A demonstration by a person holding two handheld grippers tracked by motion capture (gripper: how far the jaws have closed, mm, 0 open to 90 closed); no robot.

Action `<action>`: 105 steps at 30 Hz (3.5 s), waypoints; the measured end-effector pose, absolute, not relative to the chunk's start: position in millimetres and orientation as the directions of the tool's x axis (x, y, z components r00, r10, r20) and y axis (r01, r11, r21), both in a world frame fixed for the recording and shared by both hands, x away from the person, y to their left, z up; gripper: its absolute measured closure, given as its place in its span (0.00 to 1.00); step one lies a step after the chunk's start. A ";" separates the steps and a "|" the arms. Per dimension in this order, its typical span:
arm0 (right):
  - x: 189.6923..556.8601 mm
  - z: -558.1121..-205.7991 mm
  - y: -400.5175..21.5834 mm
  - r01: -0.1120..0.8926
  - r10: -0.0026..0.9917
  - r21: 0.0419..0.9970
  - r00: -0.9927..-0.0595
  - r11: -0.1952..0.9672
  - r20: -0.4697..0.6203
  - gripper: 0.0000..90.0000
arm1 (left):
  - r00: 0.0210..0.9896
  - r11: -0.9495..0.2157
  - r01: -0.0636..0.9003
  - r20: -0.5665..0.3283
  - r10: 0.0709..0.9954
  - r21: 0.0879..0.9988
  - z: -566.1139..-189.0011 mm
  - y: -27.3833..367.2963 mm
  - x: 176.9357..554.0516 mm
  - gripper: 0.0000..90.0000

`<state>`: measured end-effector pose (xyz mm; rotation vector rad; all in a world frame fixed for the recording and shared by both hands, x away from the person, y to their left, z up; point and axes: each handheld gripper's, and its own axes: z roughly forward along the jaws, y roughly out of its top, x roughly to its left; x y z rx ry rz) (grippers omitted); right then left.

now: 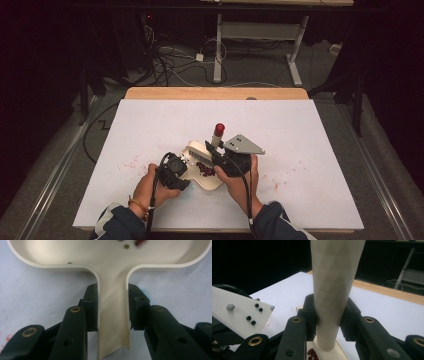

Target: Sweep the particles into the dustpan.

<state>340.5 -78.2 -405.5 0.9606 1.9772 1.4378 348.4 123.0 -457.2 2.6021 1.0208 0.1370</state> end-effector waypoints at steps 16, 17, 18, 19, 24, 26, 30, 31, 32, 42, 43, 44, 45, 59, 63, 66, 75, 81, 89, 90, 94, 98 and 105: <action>356.8 -366.0 -144.8 0.184 0.825 0.978 -0.565 0.097 0.025 0.78 | 0.761 -0.709 0.612 -0.016 0.649 0.351 -458.2 124.8 346.7 0.71; 357.3 -365.5 -150.2 0.184 0.831 0.977 -0.557 0.107 0.014 0.78 | 0.762 -0.710 0.611 -0.017 0.647 0.350 -458.1 125.1 346.8 0.71; 357.4 -366.0 -154.8 0.196 0.835 0.974 -0.551 0.112 0.015 0.78 | 0.762 -0.709 0.612 -0.019 0.648 0.349 -458.0 125.1 346.8 0.71; 357.6 -367.5 -158.8 0.211 0.838 0.970 -0.546 0.122 0.014 0.78 | 0.762 -0.711 0.611 -0.016 0.647 0.349 -458.0 124.9 346.3 0.71; 354.4 -380.3 -172.1 0.235 0.868 0.944 -0.489 0.230 -0.090 0.78 | 0.772 -0.727 0.601 -0.008 0.635 0.332 -456.8 125.0 343.5 0.71; 351.8 -384.3 -176.4 0.249 0.874 0.936 -0.475 0.250 -0.107 0.78 | 0.773 -0.728 0.600 -0.006 0.634 0.331 -456.9 125.1 342.7 0.71; 341.4 -393.0 -177.8 0.286 0.868 0.909 -0.478 0.302 -0.138 0.78 | 0.769 -0.725 0.605 -0.005 0.640 0.329 -456.8 124.1 342.1 0.71; 337.8 -394.8 -176.8 0.290 0.860 0.906 -0.492 0.309 -0.136 0.78 | 0.768 -0.726 0.605 0.000 0.640 0.326 -456.8 123.4 341.8 0.71; 333.0 -394.1 -174.6 0.297 0.856 0.901 -0.498 0.317 -0.138 0.78 | 0.767 -0.726 0.606 0.002 0.642 0.324 -456.8 123.0 341.7 0.71; 296.2 -398.1 -124.0 0.277 0.791 0.900 -0.602 0.336 -0.110 0.78 | 0.754 -0.713 0.621 -0.001 0.657 0.324 -457.0 120.7 342.5 0.71; 294.1 -397.4 -120.7 0.262 0.781 0.900 -0.611 0.348 -0.124 0.78 | 0.754 -0.713 0.621 -0.001 0.656 0.325 -457.0 120.8 342.5 0.71; 292.8 -396.9 -118.8 0.254 0.778 0.906 -0.617 0.339 -0.118 0.78 | 0.754 -0.714 0.621 0.000 0.656 0.324 -456.9 120.6 342.4 0.71; 291.8 -396.1 -119.1 0.253 0.773 0.912 -0.627 0.322 -0.100 0.78 | 0.755 -0.714 0.620 0.002 0.656 0.324 -456.9 120.4 342.3 0.71; 312.1 -372.6 -153.4 0.203 0.794 0.946 -0.601 0.254 -0.085 0.78 | 0.757 -0.714 0.618 -0.005 0.653 0.331 -457.5 121.9 342.2 0.71; 328.2 -370.8 -159.7 0.189 0.806 0.949 -0.583 0.253 -0.099 0.78 | 0.759 -0.714 0.618 -0.012 0.651 0.330 -457.6 122.6 343.0 0.71; 341.3 -375.0 -156.9 0.151 0.807 0.945 -0.570 0.289 -0.156 0.78 | 0.757 -0.711 0.620 -0.015 0.653 0.331 -457.8 123.0 343.0 0.71; 368.3 -402.3 -133.1 0.113 0.763 0.919 -0.600 0.378 -0.240 0.78 | 0.766 -0.726 0.621 -0.033 0.642 0.294 -454.8 122.7 348.8 0.71; 364.0 -405.8 -125.2 0.118 0.710 0.902 -0.662 0.414 -0.240 0.78 | 0.767 -0.734 0.624 -0.028 0.641 0.269 -453.3 119.8 350.5 0.71; 336.1 -397.8 -120.9 0.151 0.673 0.914 -0.723 0.375 -0.157 0.78 | 0.766 -0.733 0.625 -0.033 0.641 0.270 -454.0 120.1 351.1 0.71; 332.8 -395.4 -119.1 0.146 0.668 0.920 -0.730 0.363 -0.147 0.78 | 0.766 -0.732 0.625 -0.032 0.642 0.271 -454.1 120.0 350.9 0.71; 325.7 -386.0 -118.6 0.096 0.667 0.936 -0.726 0.339 -0.167 0.78 | 0.766 -0.731 0.625 -0.031 0.643 0.276 -454.3 120.6 350.1 0.71; 323.7 -374.5 -128.7 0.085 0.676 0.946 -0.720 0.313 -0.159 0.78 | 0.767 -0.730 0.622 -0.033 0.641 0.283 -454.5 121.4 349.9 0.71; 332.4 -373.1 -146.8 0.109 0.696 0.937 -0.699 0.331 -0.165 0.78 | 0.767 -0.726 0.620 -0.032 0.641 0.298 -454.9 123.8 348.4 0.71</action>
